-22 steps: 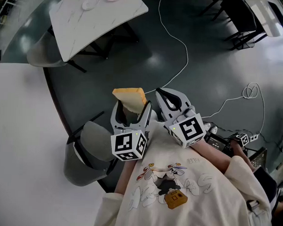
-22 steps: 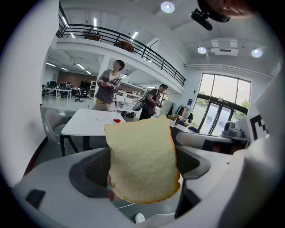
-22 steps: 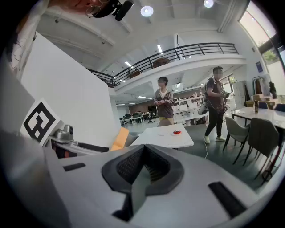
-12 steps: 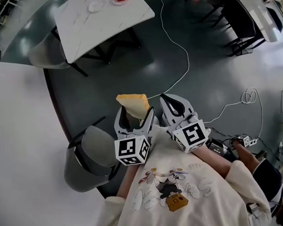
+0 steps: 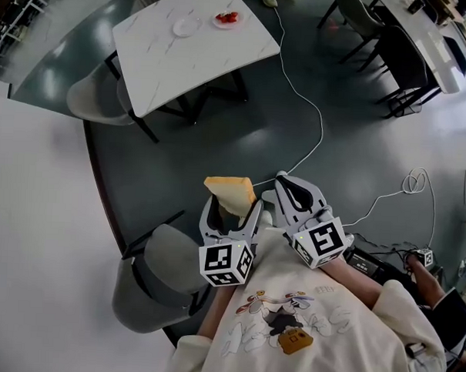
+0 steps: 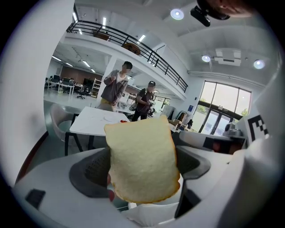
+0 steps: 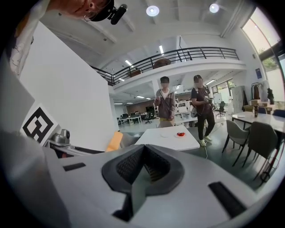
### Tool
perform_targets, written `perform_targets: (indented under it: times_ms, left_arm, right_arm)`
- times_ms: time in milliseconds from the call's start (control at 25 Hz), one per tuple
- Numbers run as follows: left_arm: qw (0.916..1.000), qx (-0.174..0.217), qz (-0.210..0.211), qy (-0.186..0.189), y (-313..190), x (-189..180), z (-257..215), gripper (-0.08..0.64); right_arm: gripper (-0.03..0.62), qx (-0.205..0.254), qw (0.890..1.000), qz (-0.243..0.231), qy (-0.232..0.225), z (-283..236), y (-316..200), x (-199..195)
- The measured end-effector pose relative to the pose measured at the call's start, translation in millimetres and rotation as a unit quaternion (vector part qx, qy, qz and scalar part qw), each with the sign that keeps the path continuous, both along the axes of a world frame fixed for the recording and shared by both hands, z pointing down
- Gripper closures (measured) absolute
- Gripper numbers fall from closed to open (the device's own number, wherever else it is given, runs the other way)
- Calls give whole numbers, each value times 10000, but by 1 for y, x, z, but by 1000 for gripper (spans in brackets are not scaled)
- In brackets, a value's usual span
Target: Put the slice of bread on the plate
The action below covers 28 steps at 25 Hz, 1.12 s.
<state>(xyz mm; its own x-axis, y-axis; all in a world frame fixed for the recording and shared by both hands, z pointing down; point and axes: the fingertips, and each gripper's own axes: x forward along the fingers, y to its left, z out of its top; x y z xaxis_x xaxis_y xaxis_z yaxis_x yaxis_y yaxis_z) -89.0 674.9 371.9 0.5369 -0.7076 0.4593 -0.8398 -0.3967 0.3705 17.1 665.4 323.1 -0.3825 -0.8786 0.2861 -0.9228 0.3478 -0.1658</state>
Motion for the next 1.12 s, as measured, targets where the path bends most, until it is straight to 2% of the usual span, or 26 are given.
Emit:
perform_targets:
  times_ms: [320,600,960,1120]
  left_arm:
    - [10000,33,-81,11,-37,-16,2,92]
    - [9995,1,-290,-107,-115,-23,14,92]
    - [9985,26,-517,-185,-247,9,3,92]
    - [9990,-3,-379,-230,-303,42,5,92]
  right_arm:
    - [586,-37,10000,-8,-84,8,-35,-14]
    - [586,-80,9991,-188,-372,26,-121,-22]
    - [586,-156,9971,-498,-558,23,-255,2]
    - [586,-130,9965,-561,-606,19,-310,26]
